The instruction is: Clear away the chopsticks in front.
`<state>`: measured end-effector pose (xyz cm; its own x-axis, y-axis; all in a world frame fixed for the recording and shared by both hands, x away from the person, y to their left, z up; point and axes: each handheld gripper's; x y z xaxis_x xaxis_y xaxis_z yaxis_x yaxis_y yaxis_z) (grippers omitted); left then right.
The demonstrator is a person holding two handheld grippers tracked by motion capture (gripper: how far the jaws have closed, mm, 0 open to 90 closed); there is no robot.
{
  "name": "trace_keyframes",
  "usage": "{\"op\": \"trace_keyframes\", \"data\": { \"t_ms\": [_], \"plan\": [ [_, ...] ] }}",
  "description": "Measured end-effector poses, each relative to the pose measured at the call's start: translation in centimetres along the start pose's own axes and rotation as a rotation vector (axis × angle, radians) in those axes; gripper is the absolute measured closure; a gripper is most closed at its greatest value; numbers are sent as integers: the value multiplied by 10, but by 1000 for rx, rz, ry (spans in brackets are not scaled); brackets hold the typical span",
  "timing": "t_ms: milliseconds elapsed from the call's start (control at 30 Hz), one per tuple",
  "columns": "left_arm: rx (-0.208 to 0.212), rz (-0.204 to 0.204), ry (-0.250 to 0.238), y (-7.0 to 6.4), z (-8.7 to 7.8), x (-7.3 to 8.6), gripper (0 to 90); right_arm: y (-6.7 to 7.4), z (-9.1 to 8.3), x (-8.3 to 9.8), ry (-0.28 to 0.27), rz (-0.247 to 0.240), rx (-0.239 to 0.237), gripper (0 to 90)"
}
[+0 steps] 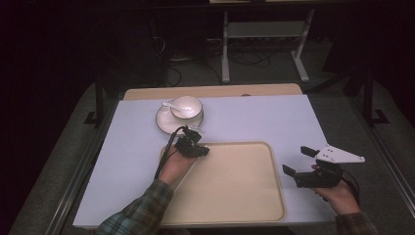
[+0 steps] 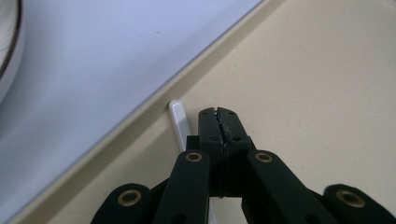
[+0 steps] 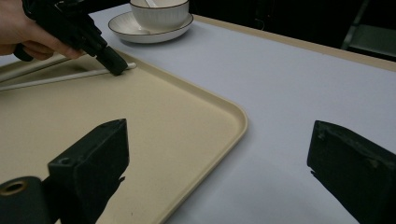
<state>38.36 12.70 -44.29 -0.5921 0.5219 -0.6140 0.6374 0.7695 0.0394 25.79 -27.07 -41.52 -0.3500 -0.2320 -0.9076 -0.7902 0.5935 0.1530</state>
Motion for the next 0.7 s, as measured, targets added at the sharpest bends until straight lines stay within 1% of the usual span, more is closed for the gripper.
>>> {"op": "trace_keyframes", "data": {
  "t_ms": [200, 267, 400, 533, 700],
  "plan": [
    [-20, -12, 5, 7, -3, 4, 891, -1, -2, 0, -6, 4, 4, 49],
    [-29, -7, 9, 10, -4, 4, 891, -1, -1, 0, -6, 3, 2, 49],
    [-49, -25, 17, 17, -7, 8, 891, 0, 0, 0, 2, -2, -2, 49],
    [-59, -45, 16, 24, -9, 10, 890, -1, -1, 0, -3, 2, 1, 49],
    [-78, -56, 22, 31, -13, 15, 891, 0, 0, -1, -3, 1, -1, 49]
  ]
}}
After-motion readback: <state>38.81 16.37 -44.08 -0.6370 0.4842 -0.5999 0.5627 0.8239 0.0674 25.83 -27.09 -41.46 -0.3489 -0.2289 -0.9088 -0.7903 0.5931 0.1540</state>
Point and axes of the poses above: each handheld gripper's, and its own axes: z roughly forward along the jaws, x roughly out of its underside, y roughly to its left, and after that the axes turned 15 degrees about -x, right-handed
